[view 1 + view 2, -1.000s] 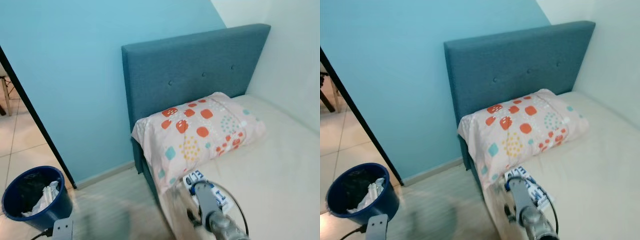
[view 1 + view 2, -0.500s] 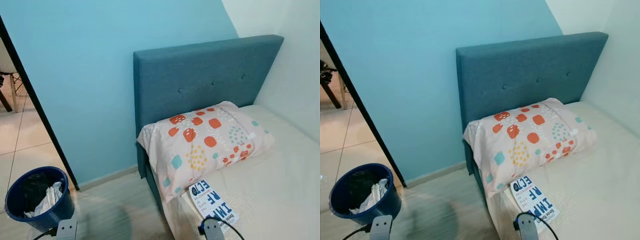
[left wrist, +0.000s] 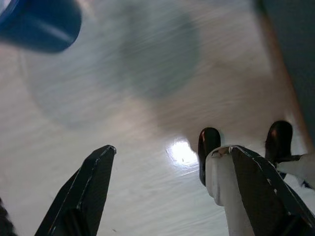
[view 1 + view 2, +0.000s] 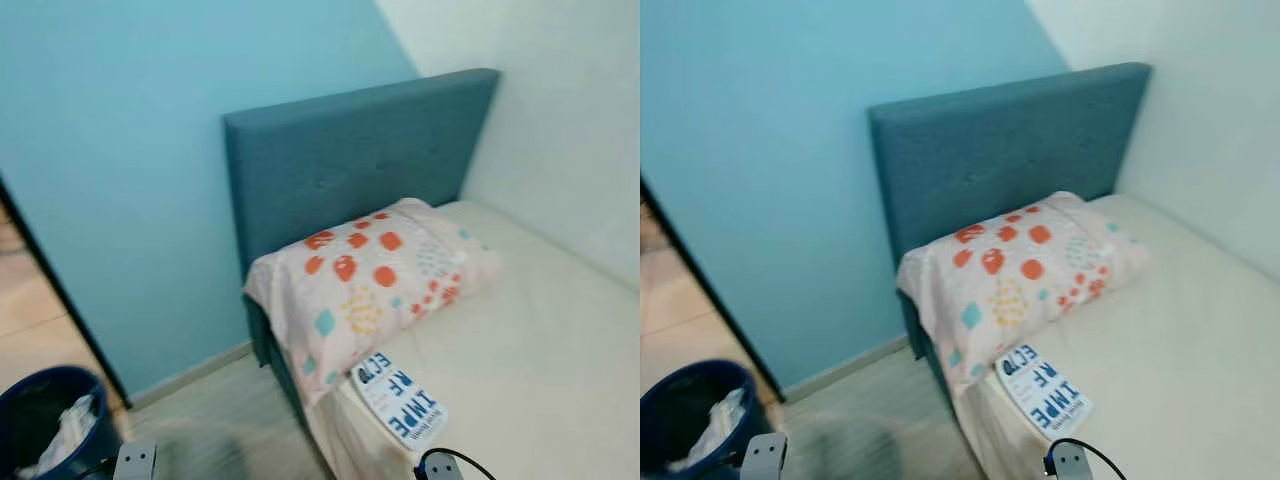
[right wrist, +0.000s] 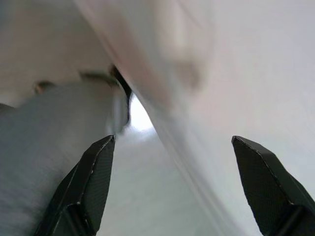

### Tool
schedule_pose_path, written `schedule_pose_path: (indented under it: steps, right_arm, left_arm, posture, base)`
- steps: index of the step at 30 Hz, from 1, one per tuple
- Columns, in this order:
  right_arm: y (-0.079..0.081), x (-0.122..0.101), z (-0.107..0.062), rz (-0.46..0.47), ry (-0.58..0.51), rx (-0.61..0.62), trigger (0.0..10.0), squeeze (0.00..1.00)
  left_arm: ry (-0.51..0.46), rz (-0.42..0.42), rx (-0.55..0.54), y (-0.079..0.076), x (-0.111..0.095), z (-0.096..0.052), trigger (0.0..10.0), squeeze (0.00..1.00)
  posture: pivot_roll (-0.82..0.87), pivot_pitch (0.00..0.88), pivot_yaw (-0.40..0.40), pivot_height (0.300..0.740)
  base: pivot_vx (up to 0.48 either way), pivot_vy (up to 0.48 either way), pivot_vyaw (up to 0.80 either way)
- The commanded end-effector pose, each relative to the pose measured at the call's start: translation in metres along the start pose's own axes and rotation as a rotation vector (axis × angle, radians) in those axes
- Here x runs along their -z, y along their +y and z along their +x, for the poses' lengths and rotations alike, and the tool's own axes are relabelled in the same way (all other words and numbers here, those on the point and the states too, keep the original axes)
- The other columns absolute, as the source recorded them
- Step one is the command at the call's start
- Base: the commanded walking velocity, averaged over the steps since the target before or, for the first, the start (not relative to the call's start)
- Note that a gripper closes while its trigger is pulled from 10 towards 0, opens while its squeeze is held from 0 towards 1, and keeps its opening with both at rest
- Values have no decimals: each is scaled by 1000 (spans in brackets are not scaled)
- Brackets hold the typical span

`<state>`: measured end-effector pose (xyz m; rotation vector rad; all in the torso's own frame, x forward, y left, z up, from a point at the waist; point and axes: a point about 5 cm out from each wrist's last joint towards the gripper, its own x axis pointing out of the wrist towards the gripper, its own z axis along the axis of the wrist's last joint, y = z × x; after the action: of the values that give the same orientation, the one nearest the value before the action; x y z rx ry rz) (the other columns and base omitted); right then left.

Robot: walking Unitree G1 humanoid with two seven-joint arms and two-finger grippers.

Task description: Clean up the room

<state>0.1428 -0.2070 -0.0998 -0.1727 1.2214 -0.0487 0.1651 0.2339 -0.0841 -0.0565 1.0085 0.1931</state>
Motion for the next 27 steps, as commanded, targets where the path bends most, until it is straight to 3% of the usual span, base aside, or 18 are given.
schedule_pose_path:
  steps: [1, 8, 18, 27]
  right_arm:
    - [2, 12, 0, -24, 42, -10, 10000, 0]
    - [4, 19, -1, -53, 60, -11, 10000, 0]
    - [22, 10, 0, -62, 45, -28, 10000, 0]
    - [17, 14, 0, -29, 48, -20, 10000, 0]
  left_arm:
    - [34, 19, 4, -1, 8, -1, 10000, 0]
    - [60, 17, 3, 1, 13, -2, 10000, 0]
    - [55, 45, 29, -5, 17, -2, 10000, 0]
    - [45, 67, 64, -5, 15, -2, 10000, 0]
  posture:
    - [-70, 25, -4, 740]
    - [-39, 23, -6, 740]
    - [-65, 35, -8, 740]
    - [-85, 41, 5, 740]
  base:
    - [0, 0, -663]
    - [-342, 0, -671]
    - [0, 0, -673]
    - [0, 0, -676]
